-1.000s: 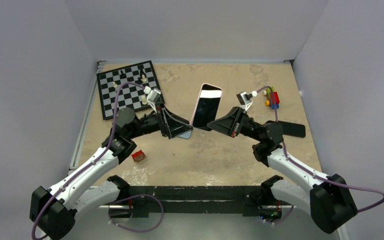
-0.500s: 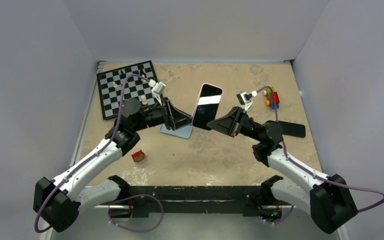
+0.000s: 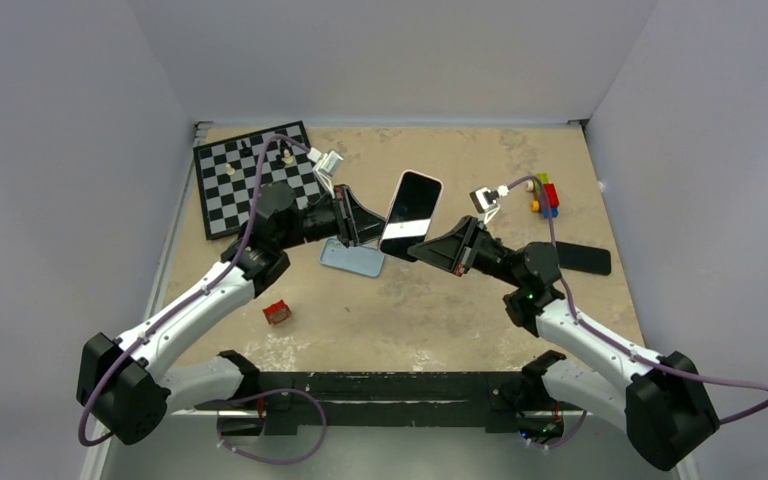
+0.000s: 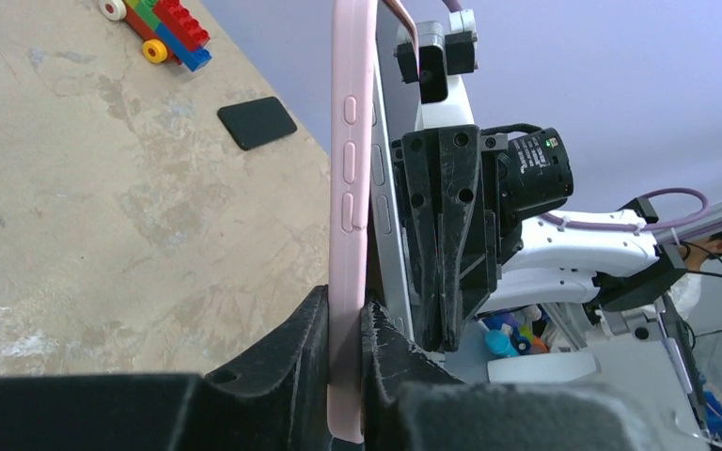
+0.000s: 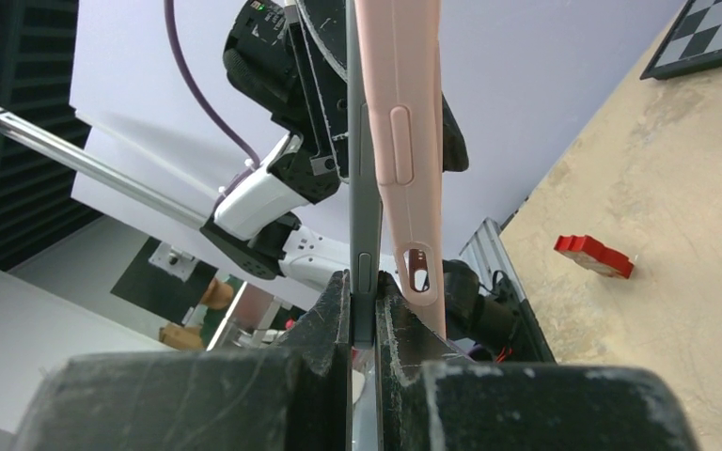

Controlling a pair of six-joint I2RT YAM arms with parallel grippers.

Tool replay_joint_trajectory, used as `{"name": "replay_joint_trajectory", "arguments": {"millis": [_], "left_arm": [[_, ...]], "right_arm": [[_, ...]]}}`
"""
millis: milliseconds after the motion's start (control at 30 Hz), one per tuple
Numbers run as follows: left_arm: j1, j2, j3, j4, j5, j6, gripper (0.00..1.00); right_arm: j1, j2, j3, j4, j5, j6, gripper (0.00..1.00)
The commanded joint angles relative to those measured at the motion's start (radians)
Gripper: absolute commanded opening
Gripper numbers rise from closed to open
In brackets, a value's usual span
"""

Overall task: Take the phone out of the phone case
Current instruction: Remove the phone case from the phone, then place the phone case at the center of the board.

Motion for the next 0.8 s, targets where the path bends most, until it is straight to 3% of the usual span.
{"name": "replay_joint_trajectory", "arguments": {"millis": [0, 67, 433, 767], "left_arm": [[0.001, -0.017, 0.071, -0.018, -0.113, 0.039, 0.12], [0.001, -0.029, 0.083, -0.120, -0.201, 0.062, 0.00], [0.000, -0.115, 0.057, -0.500, -0.664, 0.006, 0.00], [0.000, -0.150, -0.036, -0.504, -0.764, -0.136, 0.00]], "right_arm": [[0.037, -0.041, 0.035, 0.025, -0.025, -0.046, 0.00], [0.038, -0.047, 0.031, 0.015, -0.020, -0.050, 0.00], [0.042, -0.074, 0.046, -0.010, -0.020, -0.065, 0.00], [0.041, -0.118, 0.035, -0.073, 0.029, -0.086, 0.00]]}}
